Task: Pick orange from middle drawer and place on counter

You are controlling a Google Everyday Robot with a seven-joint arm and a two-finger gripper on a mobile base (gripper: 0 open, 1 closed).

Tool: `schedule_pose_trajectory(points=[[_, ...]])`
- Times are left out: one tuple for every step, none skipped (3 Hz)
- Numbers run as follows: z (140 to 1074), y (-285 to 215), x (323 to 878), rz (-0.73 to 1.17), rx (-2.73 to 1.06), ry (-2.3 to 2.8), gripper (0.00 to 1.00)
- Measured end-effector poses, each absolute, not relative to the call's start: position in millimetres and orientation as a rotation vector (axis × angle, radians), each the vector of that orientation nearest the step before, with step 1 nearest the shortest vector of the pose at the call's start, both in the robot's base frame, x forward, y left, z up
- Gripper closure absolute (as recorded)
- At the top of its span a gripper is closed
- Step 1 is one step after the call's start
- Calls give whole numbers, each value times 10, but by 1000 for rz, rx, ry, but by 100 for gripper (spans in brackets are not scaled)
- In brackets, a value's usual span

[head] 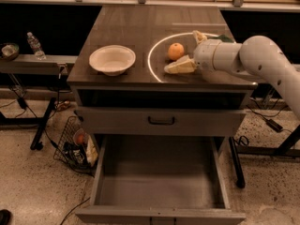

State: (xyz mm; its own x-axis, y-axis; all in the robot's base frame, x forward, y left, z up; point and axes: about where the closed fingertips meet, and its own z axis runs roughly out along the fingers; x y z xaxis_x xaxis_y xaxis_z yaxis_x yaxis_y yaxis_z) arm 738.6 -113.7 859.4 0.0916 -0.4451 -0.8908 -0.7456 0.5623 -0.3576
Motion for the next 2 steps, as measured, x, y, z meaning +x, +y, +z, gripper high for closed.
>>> schedule_pose_trajectory(points=[[8814,-1138,7266,326,-1071,1506,0],[9679,-1347,6787,369,-1077,1404,0]])
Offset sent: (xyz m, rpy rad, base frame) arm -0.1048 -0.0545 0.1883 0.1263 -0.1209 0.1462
